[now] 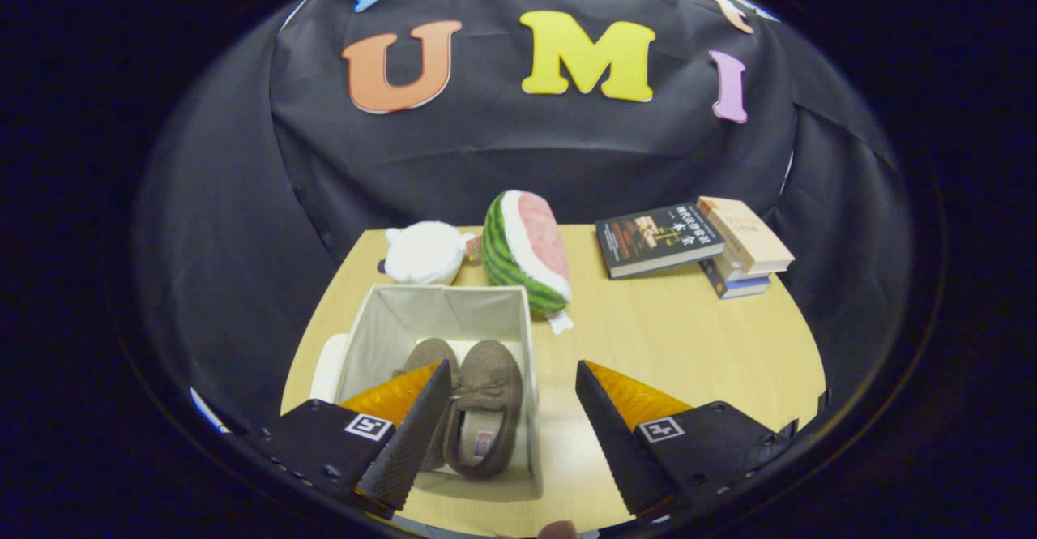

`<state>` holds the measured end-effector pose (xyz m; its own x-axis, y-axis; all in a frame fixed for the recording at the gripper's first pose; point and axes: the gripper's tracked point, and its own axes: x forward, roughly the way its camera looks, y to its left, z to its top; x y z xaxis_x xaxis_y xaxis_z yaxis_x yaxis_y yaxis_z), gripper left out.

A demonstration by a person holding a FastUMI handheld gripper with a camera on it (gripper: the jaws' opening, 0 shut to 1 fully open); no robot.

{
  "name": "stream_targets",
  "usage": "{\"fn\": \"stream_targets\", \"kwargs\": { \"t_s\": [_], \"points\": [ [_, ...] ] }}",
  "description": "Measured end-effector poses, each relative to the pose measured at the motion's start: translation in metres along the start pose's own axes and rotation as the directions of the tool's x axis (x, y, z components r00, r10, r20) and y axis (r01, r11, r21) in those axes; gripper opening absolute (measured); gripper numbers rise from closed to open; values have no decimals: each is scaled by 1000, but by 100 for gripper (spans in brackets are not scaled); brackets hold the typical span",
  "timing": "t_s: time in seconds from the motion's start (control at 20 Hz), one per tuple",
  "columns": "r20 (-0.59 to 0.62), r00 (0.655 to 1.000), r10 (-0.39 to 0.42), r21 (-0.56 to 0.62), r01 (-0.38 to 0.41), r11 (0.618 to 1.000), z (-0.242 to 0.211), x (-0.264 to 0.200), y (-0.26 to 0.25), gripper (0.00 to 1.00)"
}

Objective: Open the storage box then place both shoes into the box .Put the left shoe in first, then the right shoe, with the right side of both shoes facing outward in a uniform manner.

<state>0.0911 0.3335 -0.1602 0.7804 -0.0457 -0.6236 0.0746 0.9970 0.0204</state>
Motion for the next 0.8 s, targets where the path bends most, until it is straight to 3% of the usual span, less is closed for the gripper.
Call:
{"fn": "stream_targets", "kwargs": {
  "t_s": [0.4,0.8],
  "points": [
    [173,985,-22,18,19,1000,32,-72,-107,97],
    [343,938,-48,53,32,998,40,-141,-180,96]
  ]
}}
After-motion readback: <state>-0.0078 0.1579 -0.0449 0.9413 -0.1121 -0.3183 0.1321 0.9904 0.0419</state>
